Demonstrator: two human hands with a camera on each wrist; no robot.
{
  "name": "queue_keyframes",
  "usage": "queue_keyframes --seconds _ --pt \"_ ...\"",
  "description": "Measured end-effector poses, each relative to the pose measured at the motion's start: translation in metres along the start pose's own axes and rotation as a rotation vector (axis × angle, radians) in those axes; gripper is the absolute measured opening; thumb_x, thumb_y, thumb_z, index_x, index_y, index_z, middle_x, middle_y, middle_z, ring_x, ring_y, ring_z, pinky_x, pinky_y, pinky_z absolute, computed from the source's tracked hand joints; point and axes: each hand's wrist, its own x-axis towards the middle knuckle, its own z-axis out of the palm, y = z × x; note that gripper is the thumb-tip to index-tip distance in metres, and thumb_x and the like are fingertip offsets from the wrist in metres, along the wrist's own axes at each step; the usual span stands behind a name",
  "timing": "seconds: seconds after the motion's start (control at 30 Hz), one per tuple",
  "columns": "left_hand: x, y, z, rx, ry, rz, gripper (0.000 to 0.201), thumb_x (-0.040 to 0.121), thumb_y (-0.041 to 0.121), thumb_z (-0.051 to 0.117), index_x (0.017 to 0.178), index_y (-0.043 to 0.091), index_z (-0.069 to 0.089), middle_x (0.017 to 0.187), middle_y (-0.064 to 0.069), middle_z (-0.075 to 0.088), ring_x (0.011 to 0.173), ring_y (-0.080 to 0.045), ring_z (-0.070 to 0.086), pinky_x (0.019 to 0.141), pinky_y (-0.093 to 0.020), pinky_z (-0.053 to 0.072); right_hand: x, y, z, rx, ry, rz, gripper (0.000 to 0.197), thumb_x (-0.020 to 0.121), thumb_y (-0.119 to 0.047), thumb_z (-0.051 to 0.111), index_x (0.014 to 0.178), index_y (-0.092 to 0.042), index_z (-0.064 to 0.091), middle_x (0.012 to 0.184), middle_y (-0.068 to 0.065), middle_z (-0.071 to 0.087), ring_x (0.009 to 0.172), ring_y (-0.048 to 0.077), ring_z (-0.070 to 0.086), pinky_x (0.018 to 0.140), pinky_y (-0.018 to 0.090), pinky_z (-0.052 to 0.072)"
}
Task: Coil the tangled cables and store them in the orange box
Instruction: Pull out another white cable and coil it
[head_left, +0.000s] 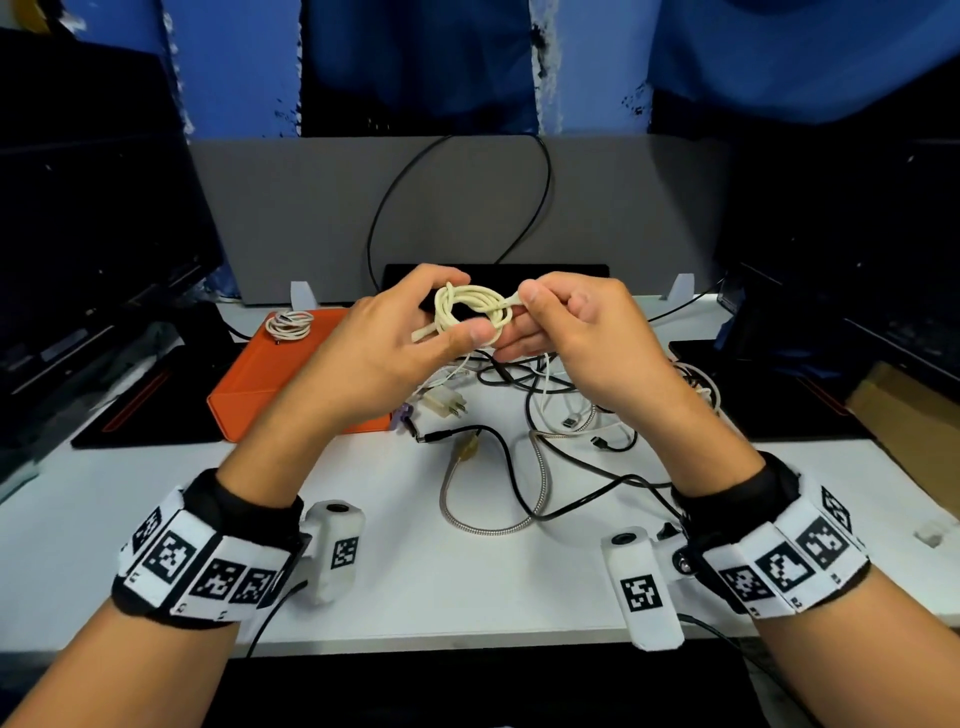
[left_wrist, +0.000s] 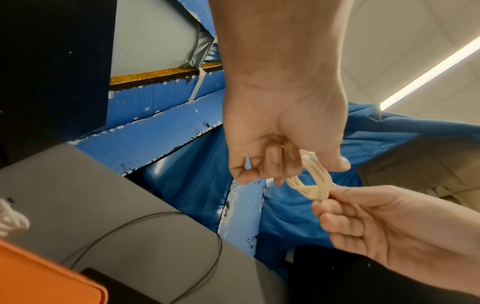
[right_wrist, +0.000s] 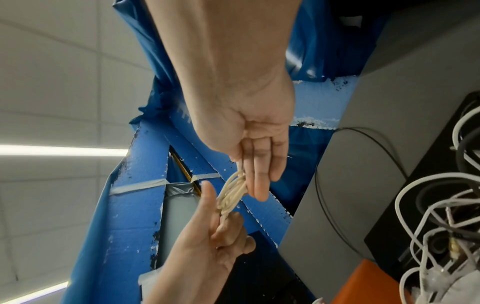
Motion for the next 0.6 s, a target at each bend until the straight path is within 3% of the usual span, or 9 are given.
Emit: queue_keyframes --seconds 0.03,0.1,0.17,0.23,0.27,0.33,0.43,0.5,0.6 --pt "0.000 -0.001 0.001 -0.085 -0.034 -0.022 0.055 0.087 0.078 0.047 0.121 0.037 0.057 0.069 0.006 0.062 0.060 -0.017 0.055 0.058 -0.041 0.046 0.000 0.002 0.001 -0.015 -0.006 -0.002 0.029 0.110 -0.022 0.047 0.097 -0.009 0.070 0.083 0.009 0.079 0.077 0.024 0.079 0.085 0.049 0.062" --pt "0.002 -0.003 0.002 -0.268 -0.071 -0.062 0.051 0.094 0.070 0.045 0.113 0.028 0.065 0.066 -0.004 0.059 0.060 -0.032 0.046 0.058 -0.045 0.038 0.000 0.005 0.001 -0.023 -0.009 0.002 0.028 0.110 -0.022 0.049 0.095 -0.011 0.069 0.083 0.008 0.079 0.077 0.023 0.079 0.085 0.048 0.062" --pt "0.004 -0.003 0.001 -0.358 -0.083 -0.083 0.033 0.101 0.052 0.054 0.113 0.025 0.069 0.085 -0.006 0.074 0.074 -0.039 0.062 0.071 -0.051 0.049 0.001 0.007 0.001 -0.027 -0.005 0.010 0.026 0.109 -0.022 0.050 0.094 -0.012 0.069 0.085 0.008 0.079 0.077 0.021 0.079 0.085 0.046 0.062" --pt "0.005 -0.003 0.000 -0.396 -0.073 -0.086 0.021 0.101 0.031 0.062 0.117 0.021 0.070 0.103 -0.004 0.078 0.090 -0.024 0.073 0.087 -0.043 0.056 0.002 0.010 0.001 -0.036 -0.006 0.014 0.025 0.109 -0.023 0.051 0.095 -0.013 0.069 0.088 0.006 0.079 0.078 0.020 0.079 0.086 0.047 0.062" --pt "0.005 -0.005 0.000 -0.404 -0.054 -0.093 0.020 0.099 0.026 0.064 0.118 0.020 0.071 0.105 -0.005 0.078 0.091 -0.020 0.074 0.087 -0.037 0.057 0.002 0.011 0.001 -0.031 -0.018 0.017 0.024 0.108 -0.024 0.052 0.095 -0.014 0.069 0.089 0.006 0.079 0.079 0.020 0.079 0.087 0.049 0.061" --pt "0.008 -0.009 -0.005 -0.394 -0.007 -0.124 0.021 0.096 0.024 0.069 0.116 0.020 0.073 0.100 -0.008 0.078 0.088 -0.022 0.075 0.083 -0.035 0.057 0.002 0.013 0.000 -0.016 -0.058 0.048 0.023 0.108 -0.028 0.053 0.098 -0.016 0.070 0.093 0.003 0.079 0.081 0.019 0.079 0.092 0.050 0.059" --pt "0.031 -0.034 -0.029 -0.272 0.081 -0.190 0.024 0.093 0.023 0.074 0.117 0.017 0.073 0.096 -0.018 0.077 0.082 -0.032 0.075 0.082 -0.045 0.056 0.002 0.015 -0.008 -0.156 -0.171 0.108 0.024 0.107 -0.043 0.051 0.105 -0.027 0.068 0.099 -0.007 0.078 0.083 0.010 0.077 0.093 0.046 0.059" --pt "0.055 -0.053 -0.052 -0.140 0.165 -0.237 0.024 0.093 0.021 0.075 0.116 0.013 0.072 0.092 -0.016 0.076 0.068 -0.019 0.072 0.076 -0.038 0.054 0.003 0.020 -0.018 -0.365 -0.266 0.126 0.026 0.102 -0.058 0.048 0.103 -0.039 0.066 0.099 -0.013 0.077 0.083 0.004 0.075 0.089 0.045 0.060" --pt "0.089 -0.081 -0.075 0.046 0.208 -0.345 0.022 0.092 0.019 0.076 0.110 0.008 0.072 0.087 -0.009 0.074 0.053 -0.004 0.064 0.061 -0.024 0.053 0.006 0.026 -0.028 -0.684 -0.442 0.225 0.033 0.097 -0.066 0.051 0.108 -0.039 0.067 0.104 -0.010 0.073 0.095 0.012 0.071 0.091 0.041 0.057"
